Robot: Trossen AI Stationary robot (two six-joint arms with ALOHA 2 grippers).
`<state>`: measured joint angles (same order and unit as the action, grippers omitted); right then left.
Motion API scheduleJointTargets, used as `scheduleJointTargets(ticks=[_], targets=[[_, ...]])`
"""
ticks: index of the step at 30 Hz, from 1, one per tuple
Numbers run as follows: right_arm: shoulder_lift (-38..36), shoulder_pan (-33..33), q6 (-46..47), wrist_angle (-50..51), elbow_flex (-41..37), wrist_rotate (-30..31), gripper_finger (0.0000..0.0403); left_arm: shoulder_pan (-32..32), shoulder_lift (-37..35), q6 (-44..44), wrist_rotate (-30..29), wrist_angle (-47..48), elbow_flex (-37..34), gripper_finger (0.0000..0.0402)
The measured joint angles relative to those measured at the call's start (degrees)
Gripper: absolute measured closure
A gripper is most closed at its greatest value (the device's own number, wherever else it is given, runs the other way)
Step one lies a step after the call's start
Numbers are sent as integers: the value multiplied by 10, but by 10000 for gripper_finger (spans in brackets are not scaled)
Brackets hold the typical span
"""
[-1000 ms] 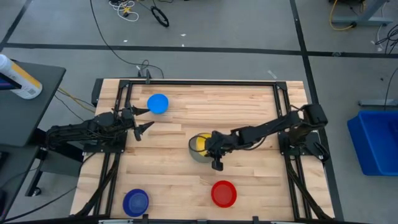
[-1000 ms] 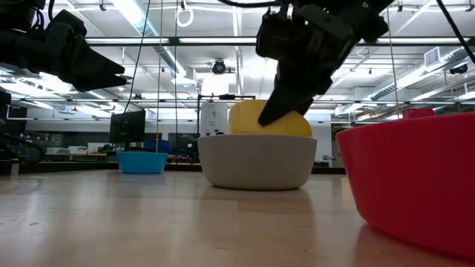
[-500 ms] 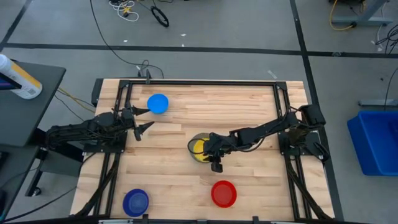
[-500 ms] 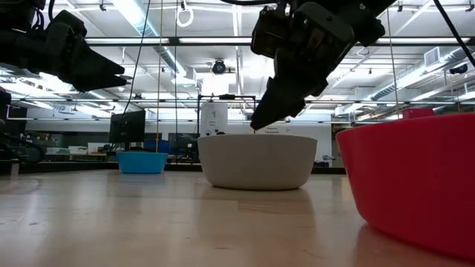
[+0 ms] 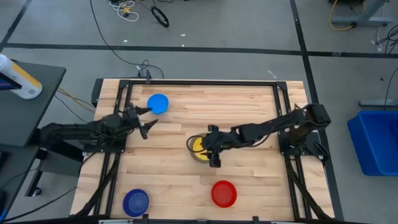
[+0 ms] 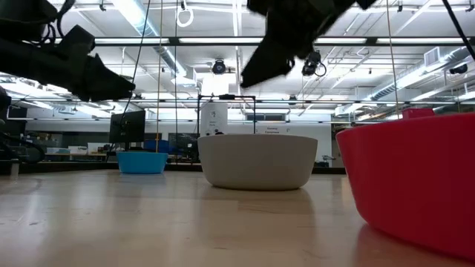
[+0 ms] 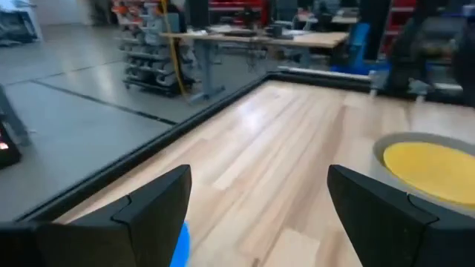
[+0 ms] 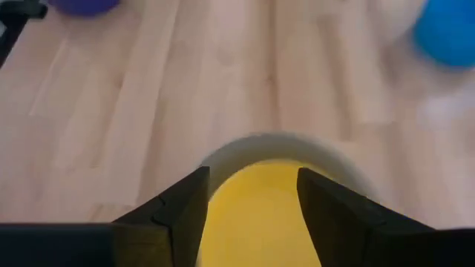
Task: Nest bowls inside each other
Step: Stack the light blue bowl on top of the yellow bowl
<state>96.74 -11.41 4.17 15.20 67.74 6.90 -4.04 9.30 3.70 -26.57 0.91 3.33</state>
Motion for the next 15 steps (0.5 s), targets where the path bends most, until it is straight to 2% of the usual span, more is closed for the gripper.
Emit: scheduleJointTargets(ticks=[4,8,12,15], targets=[[-55,-1,-42,56,29,56,192,-12,82,36,-21,-15,6,79],[-119,4,-53,96,35,97,198,-43,183,70,-27,-25,48,79],[-167,5,-33,158,34,107,196,-79,311,81,-6,-3,119,79],[-186,3,-19,195,27,111,191,-109,410,91,1,65,192,79]])
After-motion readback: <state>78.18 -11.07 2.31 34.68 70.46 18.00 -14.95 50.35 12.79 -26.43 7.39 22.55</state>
